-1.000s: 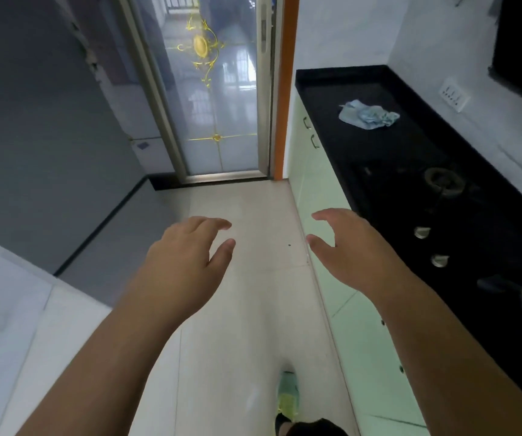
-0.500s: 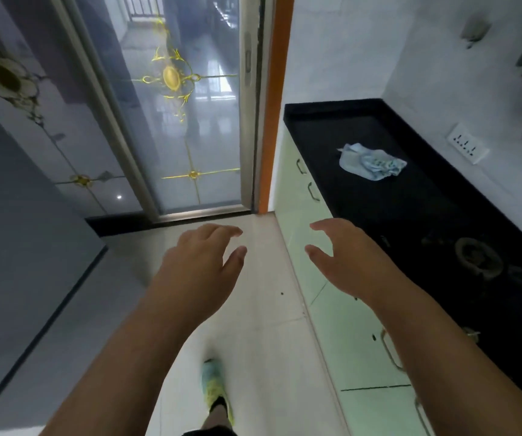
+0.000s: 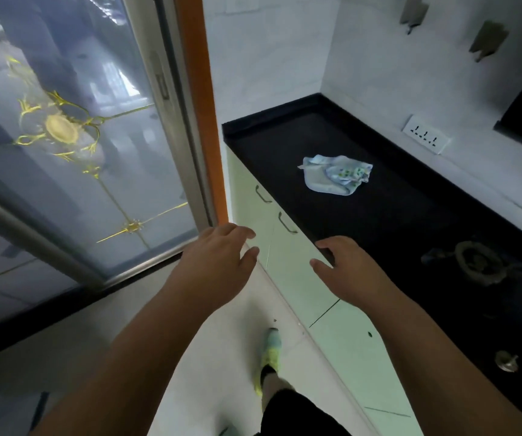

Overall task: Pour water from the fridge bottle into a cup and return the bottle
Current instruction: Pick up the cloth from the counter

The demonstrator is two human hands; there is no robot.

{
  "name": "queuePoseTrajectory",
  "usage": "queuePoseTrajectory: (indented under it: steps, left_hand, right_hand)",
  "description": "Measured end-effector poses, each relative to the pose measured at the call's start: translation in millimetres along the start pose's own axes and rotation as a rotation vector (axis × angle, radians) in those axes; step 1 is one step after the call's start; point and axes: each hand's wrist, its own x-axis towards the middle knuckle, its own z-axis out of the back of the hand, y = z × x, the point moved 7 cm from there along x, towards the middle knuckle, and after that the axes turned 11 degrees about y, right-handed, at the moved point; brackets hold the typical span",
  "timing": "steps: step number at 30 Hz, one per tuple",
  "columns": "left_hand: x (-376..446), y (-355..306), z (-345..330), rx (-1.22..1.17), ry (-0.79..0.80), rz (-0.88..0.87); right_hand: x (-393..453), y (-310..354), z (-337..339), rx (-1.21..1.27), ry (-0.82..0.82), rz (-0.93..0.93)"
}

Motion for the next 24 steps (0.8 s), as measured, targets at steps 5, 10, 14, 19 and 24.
queuePoseTrajectory:
  steps: [5,10,14,19,24]
  left_hand:
    - [100.0,12.0,11.9,0.018,0.046,-0.030]
    - [191.6,22.2,15.0,0.079,0.122,-0.039]
    - [252.9,26.2,20.9,0.093,0.160,-0.069]
    - [314.0,22.8,23.0,0.105,0.238,-0.164]
    - [376.4,18.4,16.9,0.097,0.330,-0.269]
  right_hand:
    - [98.3,-11.4,12.1,0.067,-0.010,-0.053]
    - [219.4,-31.6,20.4,0.132,0.034,-0.120]
    - [295.8,-38.8,29.0,0.200,0.050,-0.167]
    - [352.9,-77.0,26.5,0.299,0.133,-0.346]
    - [389.7,-99.4,11.7,0.198,0.234,-0.449]
